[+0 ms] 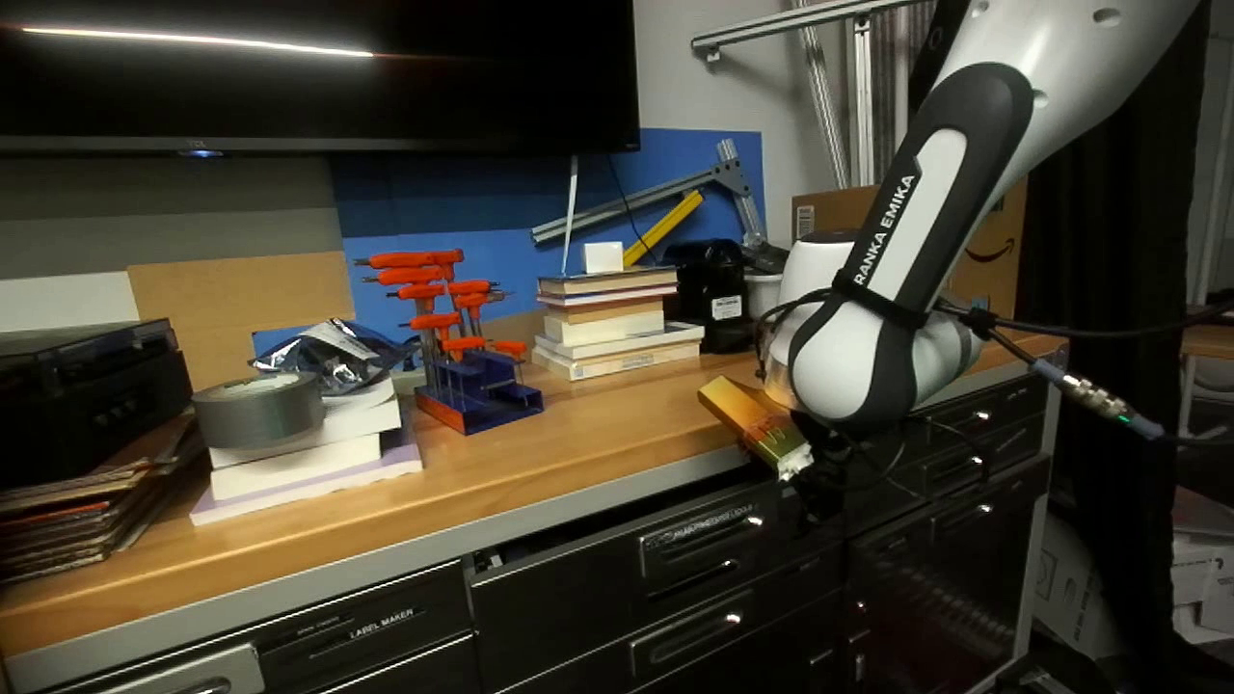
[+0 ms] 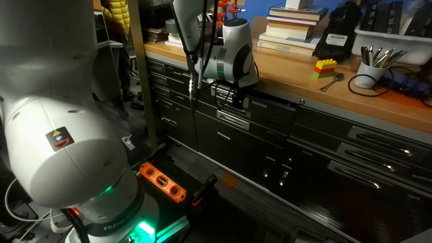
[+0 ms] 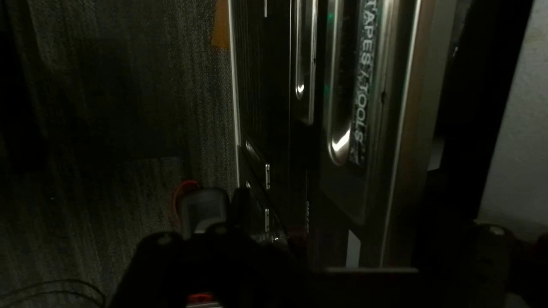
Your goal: Open the top middle drawer then remove three black objects from the drawer
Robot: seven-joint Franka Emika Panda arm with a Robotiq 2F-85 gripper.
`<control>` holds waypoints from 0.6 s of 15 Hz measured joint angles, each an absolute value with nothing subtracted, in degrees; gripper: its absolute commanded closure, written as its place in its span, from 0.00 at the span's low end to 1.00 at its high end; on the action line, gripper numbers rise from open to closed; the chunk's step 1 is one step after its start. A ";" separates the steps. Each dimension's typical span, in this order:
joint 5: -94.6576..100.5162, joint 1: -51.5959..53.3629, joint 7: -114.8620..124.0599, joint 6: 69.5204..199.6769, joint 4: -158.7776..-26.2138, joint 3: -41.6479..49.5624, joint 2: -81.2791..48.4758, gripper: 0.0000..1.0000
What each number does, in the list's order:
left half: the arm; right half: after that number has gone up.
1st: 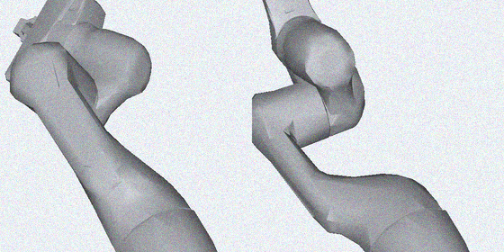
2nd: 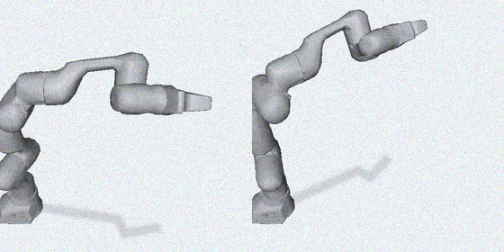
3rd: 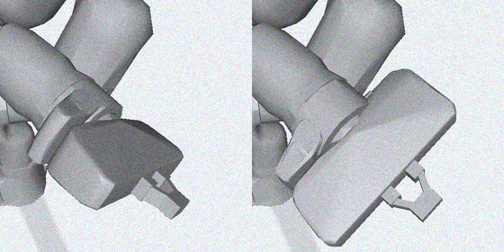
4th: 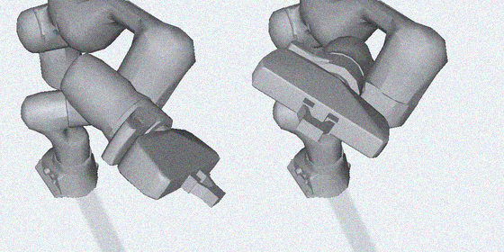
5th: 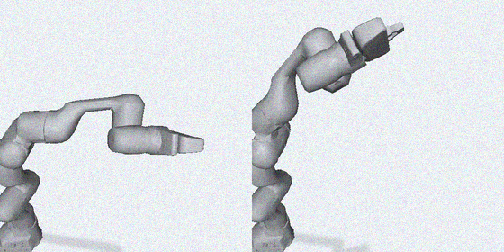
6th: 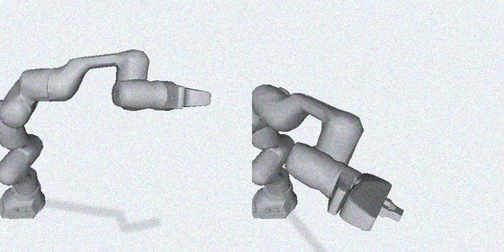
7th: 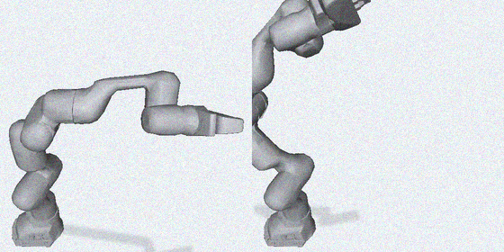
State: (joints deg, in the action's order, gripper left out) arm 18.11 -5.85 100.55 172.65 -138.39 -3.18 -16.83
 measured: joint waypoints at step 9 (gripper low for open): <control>24.36 3.97 99.76 155.33 -135.20 5.54 -16.39 0.00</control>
